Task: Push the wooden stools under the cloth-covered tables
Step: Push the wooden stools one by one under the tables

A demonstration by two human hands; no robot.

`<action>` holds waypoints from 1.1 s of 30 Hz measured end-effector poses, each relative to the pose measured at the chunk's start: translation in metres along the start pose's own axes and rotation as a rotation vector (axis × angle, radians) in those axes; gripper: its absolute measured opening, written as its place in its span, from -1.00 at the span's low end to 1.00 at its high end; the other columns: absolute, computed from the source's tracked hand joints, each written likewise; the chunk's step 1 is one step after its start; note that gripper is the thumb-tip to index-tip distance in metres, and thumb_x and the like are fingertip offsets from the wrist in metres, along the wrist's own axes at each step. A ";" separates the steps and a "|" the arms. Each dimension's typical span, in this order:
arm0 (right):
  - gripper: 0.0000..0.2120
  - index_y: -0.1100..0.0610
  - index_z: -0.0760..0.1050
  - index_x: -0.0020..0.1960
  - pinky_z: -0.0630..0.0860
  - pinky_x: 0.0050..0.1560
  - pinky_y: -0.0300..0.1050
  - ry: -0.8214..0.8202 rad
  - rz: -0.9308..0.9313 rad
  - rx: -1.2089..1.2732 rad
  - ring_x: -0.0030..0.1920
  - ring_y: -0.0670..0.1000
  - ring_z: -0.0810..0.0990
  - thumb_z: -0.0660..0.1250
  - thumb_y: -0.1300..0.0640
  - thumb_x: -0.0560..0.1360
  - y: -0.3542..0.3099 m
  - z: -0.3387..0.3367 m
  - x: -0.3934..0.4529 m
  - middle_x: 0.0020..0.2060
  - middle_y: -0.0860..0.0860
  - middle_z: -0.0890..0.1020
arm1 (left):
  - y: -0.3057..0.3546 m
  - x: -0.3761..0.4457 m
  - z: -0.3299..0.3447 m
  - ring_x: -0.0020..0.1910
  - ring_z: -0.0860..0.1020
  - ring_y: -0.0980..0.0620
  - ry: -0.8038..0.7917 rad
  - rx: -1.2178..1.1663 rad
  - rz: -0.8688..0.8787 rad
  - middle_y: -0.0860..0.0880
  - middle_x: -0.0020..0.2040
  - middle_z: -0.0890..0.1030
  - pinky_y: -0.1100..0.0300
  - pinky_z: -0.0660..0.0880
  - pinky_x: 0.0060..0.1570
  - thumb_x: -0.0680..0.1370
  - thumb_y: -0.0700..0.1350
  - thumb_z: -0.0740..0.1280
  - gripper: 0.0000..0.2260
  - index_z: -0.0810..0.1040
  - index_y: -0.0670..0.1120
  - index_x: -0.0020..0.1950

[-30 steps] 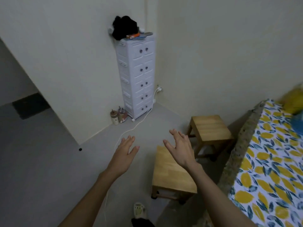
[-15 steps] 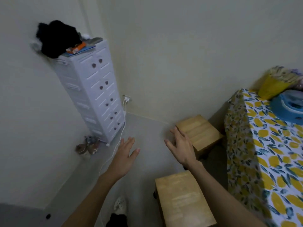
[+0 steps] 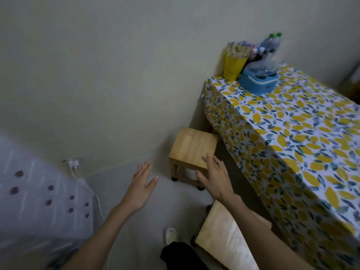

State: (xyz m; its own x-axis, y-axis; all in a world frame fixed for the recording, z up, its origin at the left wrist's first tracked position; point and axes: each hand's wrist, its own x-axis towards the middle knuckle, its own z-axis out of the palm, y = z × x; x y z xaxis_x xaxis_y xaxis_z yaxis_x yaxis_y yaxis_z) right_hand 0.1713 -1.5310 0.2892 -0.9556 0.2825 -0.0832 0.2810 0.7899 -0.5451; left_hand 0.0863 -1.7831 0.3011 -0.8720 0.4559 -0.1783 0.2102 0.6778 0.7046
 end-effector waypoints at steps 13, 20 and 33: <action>-0.40 0.10 0.14 0.51 -0.01 0.53 0.07 -0.027 0.363 -0.005 0.54 0.10 0.01 0.14 -0.15 0.58 0.051 0.105 0.157 0.54 0.08 0.15 | -0.074 0.239 0.036 0.50 -0.20 0.14 -0.374 0.110 0.076 0.03 0.56 -0.06 0.11 -0.16 0.48 0.62 0.02 0.16 -0.43 0.00 -0.08 0.55; -0.45 0.05 0.18 0.51 -0.01 0.53 0.04 0.009 0.552 0.043 0.55 0.04 -0.04 0.17 -0.13 0.58 0.119 0.223 0.234 0.55 0.01 0.12 | -0.179 0.365 0.123 0.51 -0.22 0.09 -0.548 0.218 0.143 -0.01 0.56 -0.17 0.25 -0.21 0.40 0.63 0.01 0.10 -0.43 -0.08 -0.08 0.55; -0.38 0.05 -0.10 0.57 -0.24 0.51 0.13 0.223 0.647 -0.229 0.55 0.06 -0.19 -0.11 -0.21 0.61 0.171 0.412 0.321 0.57 0.08 -0.07 | -0.308 0.502 0.247 0.51 -0.33 0.01 -0.524 0.427 0.595 -0.03 0.52 -0.34 -0.05 -0.24 0.49 0.64 0.08 -0.07 -0.42 -0.23 -0.12 0.54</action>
State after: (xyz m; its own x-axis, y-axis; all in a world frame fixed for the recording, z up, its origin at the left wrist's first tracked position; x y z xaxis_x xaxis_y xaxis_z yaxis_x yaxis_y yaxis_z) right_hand -0.1233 -1.5295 -0.1748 -0.5575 0.8174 -0.1451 0.8195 0.5138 -0.2537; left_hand -0.3071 -1.6204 -0.1750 -0.2755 0.9335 -0.2296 0.7999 0.3551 0.4838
